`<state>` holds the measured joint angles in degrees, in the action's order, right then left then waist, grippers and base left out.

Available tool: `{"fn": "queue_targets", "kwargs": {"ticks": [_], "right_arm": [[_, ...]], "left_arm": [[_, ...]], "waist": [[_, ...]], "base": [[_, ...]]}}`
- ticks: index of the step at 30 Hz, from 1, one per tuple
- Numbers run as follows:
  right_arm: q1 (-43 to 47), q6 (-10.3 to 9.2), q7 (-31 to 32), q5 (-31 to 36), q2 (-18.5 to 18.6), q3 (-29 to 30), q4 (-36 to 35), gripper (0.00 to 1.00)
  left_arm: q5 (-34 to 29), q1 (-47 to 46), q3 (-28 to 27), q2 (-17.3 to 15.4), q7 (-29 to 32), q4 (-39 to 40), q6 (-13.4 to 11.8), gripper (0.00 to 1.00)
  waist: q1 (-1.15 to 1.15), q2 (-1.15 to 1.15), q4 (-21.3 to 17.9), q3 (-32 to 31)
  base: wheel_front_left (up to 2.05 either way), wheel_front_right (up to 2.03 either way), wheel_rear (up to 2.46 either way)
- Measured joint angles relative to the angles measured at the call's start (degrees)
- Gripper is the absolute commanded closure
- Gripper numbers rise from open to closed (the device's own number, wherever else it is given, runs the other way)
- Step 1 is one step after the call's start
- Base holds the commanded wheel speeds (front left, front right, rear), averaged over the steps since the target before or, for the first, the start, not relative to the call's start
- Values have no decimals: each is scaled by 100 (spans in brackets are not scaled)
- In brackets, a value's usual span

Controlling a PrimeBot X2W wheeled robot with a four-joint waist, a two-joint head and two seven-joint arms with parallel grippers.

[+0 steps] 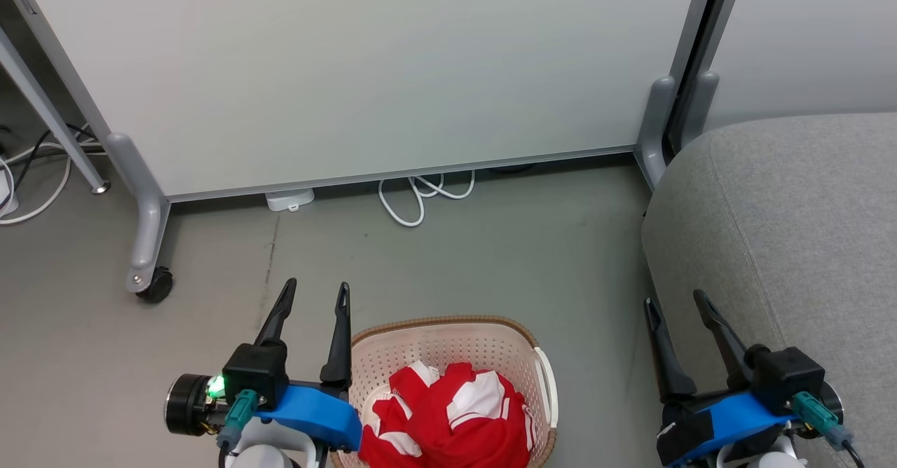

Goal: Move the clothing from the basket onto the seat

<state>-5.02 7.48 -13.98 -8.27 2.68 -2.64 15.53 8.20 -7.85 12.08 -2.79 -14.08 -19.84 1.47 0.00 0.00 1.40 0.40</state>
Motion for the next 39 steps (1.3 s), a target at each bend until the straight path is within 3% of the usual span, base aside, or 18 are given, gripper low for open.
{"fn": "queue_targets", "kwargs": {"ticks": [10,24,32,39], "right_arm": [[-1,0,-105,412,3,-25,54,0],[-1,0,-107,420,4,-54,63,0],[-85,1,-108,450,7,-87,48,0],[-470,0,-108,466,8,-102,-75,0]], "left_arm": [[-296,-46,115,-1,-91,-99,-53,0],[-266,-48,118,-2,-91,-176,-43,0],[-174,-433,244,-3,-92,-447,163,0],[-225,-1262,381,-2,-99,-1259,375,0]], "waist": [[0,0,33,-16],[0,0,14,4],[0,0,-148,203],[0,0,-404,757]], "base": [[0,0,0],[0,0,0],[0,0,0],[0,0,0]]}}
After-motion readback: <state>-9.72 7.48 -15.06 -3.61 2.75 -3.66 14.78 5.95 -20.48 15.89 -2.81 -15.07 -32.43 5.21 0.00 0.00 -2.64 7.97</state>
